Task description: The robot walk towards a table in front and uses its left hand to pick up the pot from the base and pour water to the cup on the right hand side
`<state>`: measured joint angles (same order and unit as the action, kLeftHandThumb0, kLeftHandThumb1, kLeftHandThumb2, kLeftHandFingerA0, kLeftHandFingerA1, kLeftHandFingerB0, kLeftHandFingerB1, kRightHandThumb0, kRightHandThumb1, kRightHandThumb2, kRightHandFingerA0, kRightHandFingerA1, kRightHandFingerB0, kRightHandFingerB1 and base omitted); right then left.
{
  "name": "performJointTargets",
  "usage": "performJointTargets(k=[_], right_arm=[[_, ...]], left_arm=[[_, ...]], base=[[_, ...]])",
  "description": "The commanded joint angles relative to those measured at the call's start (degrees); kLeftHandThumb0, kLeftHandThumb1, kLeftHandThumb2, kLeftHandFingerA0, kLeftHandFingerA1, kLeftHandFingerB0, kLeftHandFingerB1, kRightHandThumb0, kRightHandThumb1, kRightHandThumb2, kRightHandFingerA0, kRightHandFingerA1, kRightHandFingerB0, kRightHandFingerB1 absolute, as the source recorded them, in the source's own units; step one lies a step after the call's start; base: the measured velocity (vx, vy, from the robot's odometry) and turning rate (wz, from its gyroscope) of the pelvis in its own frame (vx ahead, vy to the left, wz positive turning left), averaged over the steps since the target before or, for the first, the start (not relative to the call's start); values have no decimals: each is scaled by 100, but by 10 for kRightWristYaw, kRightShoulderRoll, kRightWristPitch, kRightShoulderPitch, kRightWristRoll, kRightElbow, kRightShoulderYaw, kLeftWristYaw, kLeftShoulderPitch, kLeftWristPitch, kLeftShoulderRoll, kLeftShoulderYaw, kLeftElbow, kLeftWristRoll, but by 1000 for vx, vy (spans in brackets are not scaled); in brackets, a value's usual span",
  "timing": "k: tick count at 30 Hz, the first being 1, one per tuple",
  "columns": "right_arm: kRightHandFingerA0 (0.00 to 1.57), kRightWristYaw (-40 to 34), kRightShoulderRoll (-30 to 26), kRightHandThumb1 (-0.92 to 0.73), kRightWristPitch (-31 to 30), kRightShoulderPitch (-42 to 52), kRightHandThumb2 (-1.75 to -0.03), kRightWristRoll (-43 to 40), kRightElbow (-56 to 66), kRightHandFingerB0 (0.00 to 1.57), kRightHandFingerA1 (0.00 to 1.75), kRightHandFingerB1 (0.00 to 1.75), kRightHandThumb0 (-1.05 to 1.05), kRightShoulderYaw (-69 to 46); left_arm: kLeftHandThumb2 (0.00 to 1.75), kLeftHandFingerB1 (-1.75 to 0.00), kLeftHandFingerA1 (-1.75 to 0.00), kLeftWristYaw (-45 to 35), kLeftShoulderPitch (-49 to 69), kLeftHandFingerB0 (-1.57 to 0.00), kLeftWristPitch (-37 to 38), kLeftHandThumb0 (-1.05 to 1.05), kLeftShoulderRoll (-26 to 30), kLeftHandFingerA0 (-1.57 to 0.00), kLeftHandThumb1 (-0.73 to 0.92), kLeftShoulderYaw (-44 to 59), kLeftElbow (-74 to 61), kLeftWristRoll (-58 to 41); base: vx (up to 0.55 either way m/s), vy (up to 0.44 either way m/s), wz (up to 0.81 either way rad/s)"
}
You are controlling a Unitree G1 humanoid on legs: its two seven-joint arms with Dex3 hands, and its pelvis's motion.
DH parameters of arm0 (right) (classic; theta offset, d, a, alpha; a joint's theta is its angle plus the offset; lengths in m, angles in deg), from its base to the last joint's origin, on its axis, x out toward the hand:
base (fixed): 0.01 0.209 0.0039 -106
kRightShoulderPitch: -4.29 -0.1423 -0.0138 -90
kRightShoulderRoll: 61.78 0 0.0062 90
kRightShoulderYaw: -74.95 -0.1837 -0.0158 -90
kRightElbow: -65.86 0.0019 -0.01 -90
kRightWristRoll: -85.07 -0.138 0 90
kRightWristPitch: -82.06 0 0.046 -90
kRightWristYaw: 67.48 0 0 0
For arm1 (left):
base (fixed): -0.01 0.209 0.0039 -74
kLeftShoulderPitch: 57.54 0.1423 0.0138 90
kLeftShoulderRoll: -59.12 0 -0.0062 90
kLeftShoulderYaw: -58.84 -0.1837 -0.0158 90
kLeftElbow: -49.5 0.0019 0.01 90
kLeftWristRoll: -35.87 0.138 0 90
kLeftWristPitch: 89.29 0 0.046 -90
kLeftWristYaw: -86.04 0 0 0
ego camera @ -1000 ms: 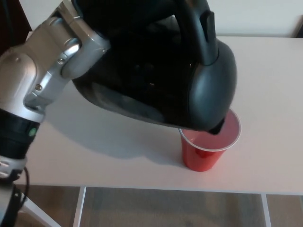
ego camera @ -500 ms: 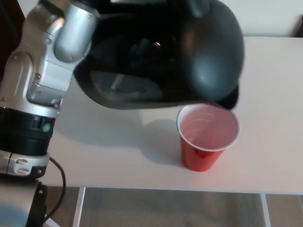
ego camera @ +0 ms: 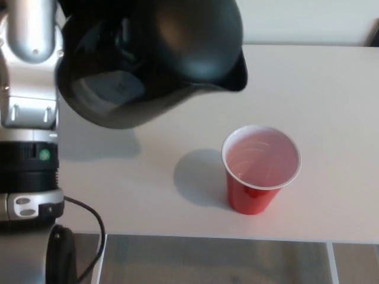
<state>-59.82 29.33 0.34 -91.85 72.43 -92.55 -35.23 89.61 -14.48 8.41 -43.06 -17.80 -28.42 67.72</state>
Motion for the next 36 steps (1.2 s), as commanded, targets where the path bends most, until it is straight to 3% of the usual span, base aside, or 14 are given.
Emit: performJointTargets(k=[1, 10, 28, 29, 30, 31, 32, 33, 34, 35, 36], right_arm=[[66, -3, -5, -62, 13, 11, -58, 24, 2, 56, 47, 43, -21, 20], [69, -13, -7, -59, 19, 8, -57, 29, 7, 60, 46, 44, -23, 28], [70, -26, -11, -62, 21, -4, -58, 41, 8, 60, 45, 43, -23, 45], [70, -26, -13, -62, 21, -5, -58, 42, 7, 59, 45, 42, -24, 45], [73, -26, -13, -60, 19, -7, -58, 41, 6, 61, 46, 43, -24, 44], [72, -27, -13, -60, 15, -10, -57, 40, 5, 60, 46, 43, -24, 42], [72, -26, -13, -60, 16, -10, -57, 40, 5, 60, 46, 43, -24, 42], [72, -27, -13, -61, 17, -10, -58, 41, 7, 61, 46, 43, -24, 43], [71, -27, -13, -60, 17, -11, -58, 42, 8, 60, 46, 43, -24, 43], [73, -27, -13, -60, 17, -12, -58, 43, 8, 61, 46, 43, -25, 44], [73, -29, -13, -60, 17, -13, -58, 45, 7, 61, 46, 43, -25, 45]], left_arm=[[90, -123, -167, -34, 68, -72, -291, -7, -77, -86, 66, 199, 24, -301], [85, -119, -165, -40, 108, -71, -277, -9, -120, -85, 68, 198, 31, -283], [82, -112, -155, -42, 148, -76, -296, -12, -130, -92, 70, 158, 6, -303], [77, -104, -149, -38, 146, -78, -302, -12, -127, -93, 73, 154, 4, -307], [65, -54, -137, -34, 144, -70, -308, -19, -125, -90, 79, 152, 1, -309], [61, -38, -81, -33, 143, -48, -313, -28, -124, -97, 72, 150, -7, -316], [61, -38, -81, -34, 144, -48, -313, -28, -123, -97, 72, 150, -11, -324], [77, -42, -57, -48, 146, -26, -313, -45, -118, -66, 53, 144, -15, -331], [71, -34, -40, -79, 150, -8, -317, -53, -109, -21, 48, 135, -23, -346], [75, -23, -23, -101, 154, -2, -319, -55, -100, -3, 40, 126, -31, -356], [75, -23, -23, -117, 158, -2, -320, -55, -91, -3, 40, 116, -39, -363]], base=[[0, 0, 0], [0, 0, 0], [0, 0, 0], [0, 0, 0], [0, 0, 0], [0, 0, 0], [0, 0, 0], [0, 0, 0], [0, 0, 0], [0, 0, 0], [0, 0, 0]])
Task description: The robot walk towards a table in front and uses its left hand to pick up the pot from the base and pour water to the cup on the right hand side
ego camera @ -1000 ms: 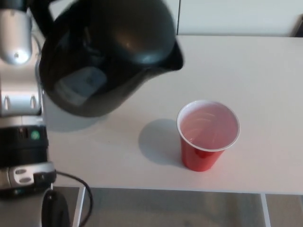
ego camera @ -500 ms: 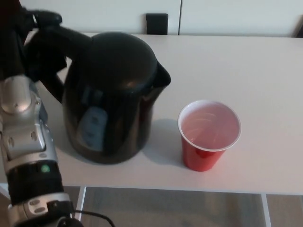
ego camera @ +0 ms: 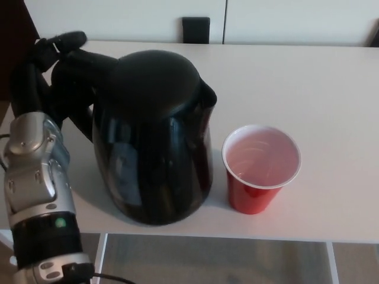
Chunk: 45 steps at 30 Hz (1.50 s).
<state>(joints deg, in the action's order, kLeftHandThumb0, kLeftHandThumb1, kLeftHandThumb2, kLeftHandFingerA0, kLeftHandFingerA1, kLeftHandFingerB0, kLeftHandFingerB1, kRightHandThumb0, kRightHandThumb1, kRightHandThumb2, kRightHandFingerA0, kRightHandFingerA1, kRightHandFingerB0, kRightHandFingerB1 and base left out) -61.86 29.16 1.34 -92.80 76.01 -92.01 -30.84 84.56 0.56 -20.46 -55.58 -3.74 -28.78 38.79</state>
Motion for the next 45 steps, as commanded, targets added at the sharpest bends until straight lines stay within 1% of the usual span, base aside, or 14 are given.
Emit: performJointTargets(k=[1, 4, 10, 17, 23, 27, 28, 29, 30, 32, 33, 34, 38, 45], right_arm=[[73, -8, -12, -60, 7, -4, -57, 9, 2, 61, 46, 43, -24, 1], [71, -12, -12, -61, 3, -10, -58, 9, 2, 60, 46, 43, -25, 0], [73, -15, -13, -63, 4, -9, -58, 14, 3, 61, 47, 43, -22, 2], [71, -13, -13, -63, 2, -9, -59, 15, 3, 60, 47, 43, -23, 1], [73, -10, -14, -62, 3, -11, -58, 17, 5, 61, 47, 43, -22, 0], [72, -10, -13, -61, -2, -15, -58, 13, 5, 61, 47, 43, -22, -6], [71, -11, -13, -62, -3, -16, -58, 13, 5, 60, 46, 43, -22, -7], [71, -11, -14, -62, -3, -17, -58, 12, 5, 60, 46, 43, -21, -9], [71, -9, -15, -62, -2, -17, -58, 13, 4, 60, 47, 43, -22, -9], [72, -7, -14, -62, 7, -13, -58, 16, 6, 61, 47, 43, -22, -8], [73, -7, -14, -61, 6, -13, -58, 15, 5, 62, 47, 44, -24, -9], [73, -7, -13, -61, 3, -13, -58, 12, 5, 62, 47, 43, -24, -12], [70, -9, -12, -63, 1, -12, -59, 15, 8, 60, 46, 43, -23, -10], [73, -6, -12, -60, 4, -16, -57, 17, 10, 61, 47, 44, -25, -9]], left_arm=[[77, -20, -18, -70, 8, 0, -32, -57, 38, 0, 42, -29, -38, -74], [76, -18, -11, -94, 3, 0, -39, -60, 72, 0, 41, -57, -50, -87], [77, -21, -21, -105, -2, 0, -44, -59, 108, 0, 39, -80, -58, -108], [75, -16, -25, -99, 6, -8, -61, -66, 126, -9, 42, -91, -65, -122], [72, -20, -30, -96, 7, -10, -60, -67, 136, -9, 41, -97, -57, -127], [70, -28, -39, -91, 16, -5, -22, -60, 165, -7, 37, -147, -48, -72], [59, -23, -32, -97, 16, -11, -17, -50, 182, -10, 47, -169, -40, -57], [70, -35, -41, -101, 11, -2, -16, -44, 196, -3, 31, -191, -29, -40], [86, -47, -49, -99, 8, 0, -10, -24, 212, -2, 34, -213, -16, -24], [85, -46, -48, -86, 4, 0, -1, -24, 233, -1, 32, -248, 3, 3], [54, -28, -34, -79, 4, -19, 13, -40, 240, -23, 46, -263, 14, 16], [85, -48, -50, -68, 5, -6, 37, -23, 252, -8, 30, -288, 35, 42], [86, -48, -51, -45, 3, -6, 74, -23, 269, -8, 32, -326, 72, 67], [87, -49, -51, -23, -3, -7, 115, -21, 265, -9, 33, -336, 121, 69]], base=[[0, 0, 0], [0, 0, 0], [0, 0, 0], [0, 0, 0], [0, 0, 0], [0, 0, 0], [0, 0, 0], [0, 0, 0], [0, 0, 0], [0, 0, 0], [0, 0, 0], [0, 0, 0], [0, 0, 0], [0, 0, 0]])
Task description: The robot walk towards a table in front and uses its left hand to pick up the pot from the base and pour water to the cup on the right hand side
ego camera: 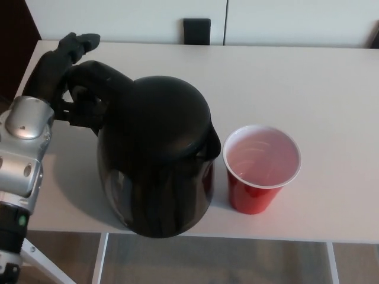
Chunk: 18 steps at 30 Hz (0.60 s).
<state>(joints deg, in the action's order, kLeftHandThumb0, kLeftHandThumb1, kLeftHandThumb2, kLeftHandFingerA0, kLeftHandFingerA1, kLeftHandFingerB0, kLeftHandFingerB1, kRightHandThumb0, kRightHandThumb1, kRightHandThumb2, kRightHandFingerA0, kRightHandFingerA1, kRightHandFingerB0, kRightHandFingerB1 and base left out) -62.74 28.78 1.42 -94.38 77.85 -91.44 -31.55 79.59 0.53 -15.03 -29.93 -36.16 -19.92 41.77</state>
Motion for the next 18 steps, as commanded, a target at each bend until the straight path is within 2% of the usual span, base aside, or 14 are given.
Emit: performJointTargets(k=[1, 14, 15, 18], right_arm=[[73, 2, -8, -60, 4, 0, -57, -2, 5, 61, 47, 44, -25, -2], [72, -3, -11, -62, -6, -10, -58, -1, 7, 61, 47, 43, -23, -2], [72, 0, -12, -62, -5, -10, -58, -1, 7, 61, 46, 43, -24, -2], [72, 1, -12, -62, -5, -9, -58, -1, 7, 61, 46, 43, -24, -1]], left_arm=[[87, -49, -51, 28, -4, -7, 62, -21, 8, -9, 33, -12, 35, 40], [86, -49, -51, 3, -28, -7, 71, -24, 26, -8, 30, -5, 46, 34], [55, -27, -33, -15, -28, -16, 71, -45, 36, -21, 47, -10, 42, 35], [55, -27, -33, -23, -28, -16, 71, -45, 42, -21, 47, -12, 41, 35]], base=[[0, 0, 0], [0, 0, 0], [0, 0, 0], [0, 0, 0]])
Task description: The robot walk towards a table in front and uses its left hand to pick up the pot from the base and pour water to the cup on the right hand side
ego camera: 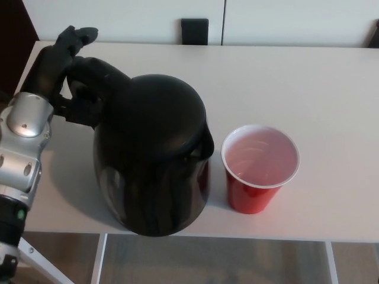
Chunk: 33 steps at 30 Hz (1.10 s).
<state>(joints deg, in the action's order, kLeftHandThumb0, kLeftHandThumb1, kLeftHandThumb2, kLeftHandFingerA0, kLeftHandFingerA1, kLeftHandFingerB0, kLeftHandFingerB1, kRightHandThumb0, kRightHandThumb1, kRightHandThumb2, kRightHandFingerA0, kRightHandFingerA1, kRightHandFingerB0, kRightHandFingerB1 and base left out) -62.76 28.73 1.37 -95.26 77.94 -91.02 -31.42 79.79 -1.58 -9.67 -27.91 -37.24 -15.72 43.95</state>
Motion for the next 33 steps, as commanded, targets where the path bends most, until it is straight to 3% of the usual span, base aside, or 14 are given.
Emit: performJointTargets(k=[1, 2, 3, 7, 8, 9, 12, 13, 15, 16, 25, 28, 29, 33], right_arm=[[72, 1, -12, -62, -4, -1, -58, -2, 2, 61, 46, 43, -24, -3], [73, -4, -12, -60, -7, -1, -57, -1, 3, 61, 46, 43, -24, -3], [73, -2, -13, -59, -6, -2, -57, -3, 0, 61, 47, 43, -24, -4], [71, -4, -13, -59, -6, -3, -57, -2, -1, 61, 47, 43, -22, -4], [72, -3, -14, -58, -5, -4, -57, -1, -2, 61, 47, 43, -23, -3], [73, -3, -14, -58, -4, -4, -57, -1, -3, 62, 47, 43, -23, -3], [73, -4, -13, -58, -4, -4, -57, 0, -4, 62, 47, 43, -23, -3], [75, -4, -13, -58, -3, -4, -57, -1, -4, 62, 47, 44, -22, -3], [75, -4, -13, -58, -3, -3, -57, -1, -4, 62, 47, 44, -22, -4], [74, -3, -12, -58, -2, -2, -57, -1, -3, 62, 48, 44, -22, -4], [73, -7, -12, -57, -3, -6, -57, 4, -2, 60, 47, 43, -22, 2], [71, -6, -13, -56, -6, -12, -57, 4, -5, 59, 46, 43, -23, 2], [71, -7, -14, -56, -10, -15, -56, 4, -5, 59, 47, 43, -22, 2], [71, -5, -14, -56, -10, -16, -56, 3, -5, 59, 47, 43, -22, 1]], left_arm=[[55, -27, -33, -25, -7, -16, 18, -45, 22, -21, 47, -2, -1, 13], [55, -23, -31, -77, -7, -9, 16, -60, 57, -15, 46, -23, -12, 23], [76, -25, -41, -97, -11, 0, 7, -60, 67, -7, 39, -28, -18, 22], [76, -20, -30, -116, -12, -4, -1, -55, 80, -3, 35, -34, -28, 13], [76, -17, -25, -141, -18, 0, -2, -55, 92, -1, 34, -36, -27, 7], [55, -18, -24, -155, -22, 0, -3, -64, 99, 0, 41, -36, -26, 4], [55, -18, -24, -168, -25, 0, -5, -64, 104, 0, 41, -37, -25, 1], [77, -11, -15, -181, -23, 0, -8, -59, 111, 0, 35, -38, -28, 1], [77, -11, -15, -202, -21, 0, -13, -59, 123, 0, 35, -41, -32, 0], [57, -6, -17, -212, -21, 0, -13, -70, 130, 0, 43, -43, -31, 1], [72, -2, -8, -229, -19, 0, 2, -70, 142, 0, 36, -41, -16, 8], [71, -3, -8, -234, -16, 0, 2, -68, 146, 0, 36, -33, -13, 3], [55, -4, -11, -237, -13, 0, 8, -74, 152, 0, 46, -27, -11, 0], [55, -4, -11, -242, -9, 0, 12, -74, 156, 0, 46, -22, -12, 0]], base=[[0, 0, 0], [0, 0, 0], [0, 0, 0], [0, 0, 0], [0, 0, 0], [0, 0, 0], [0, 0, 0], [0, 0, 0], [0, 0, 0], [0, 0, 0], [0, 0, 0], [0, 0, 0], [0, 0, 0], [0, 0, 0]])
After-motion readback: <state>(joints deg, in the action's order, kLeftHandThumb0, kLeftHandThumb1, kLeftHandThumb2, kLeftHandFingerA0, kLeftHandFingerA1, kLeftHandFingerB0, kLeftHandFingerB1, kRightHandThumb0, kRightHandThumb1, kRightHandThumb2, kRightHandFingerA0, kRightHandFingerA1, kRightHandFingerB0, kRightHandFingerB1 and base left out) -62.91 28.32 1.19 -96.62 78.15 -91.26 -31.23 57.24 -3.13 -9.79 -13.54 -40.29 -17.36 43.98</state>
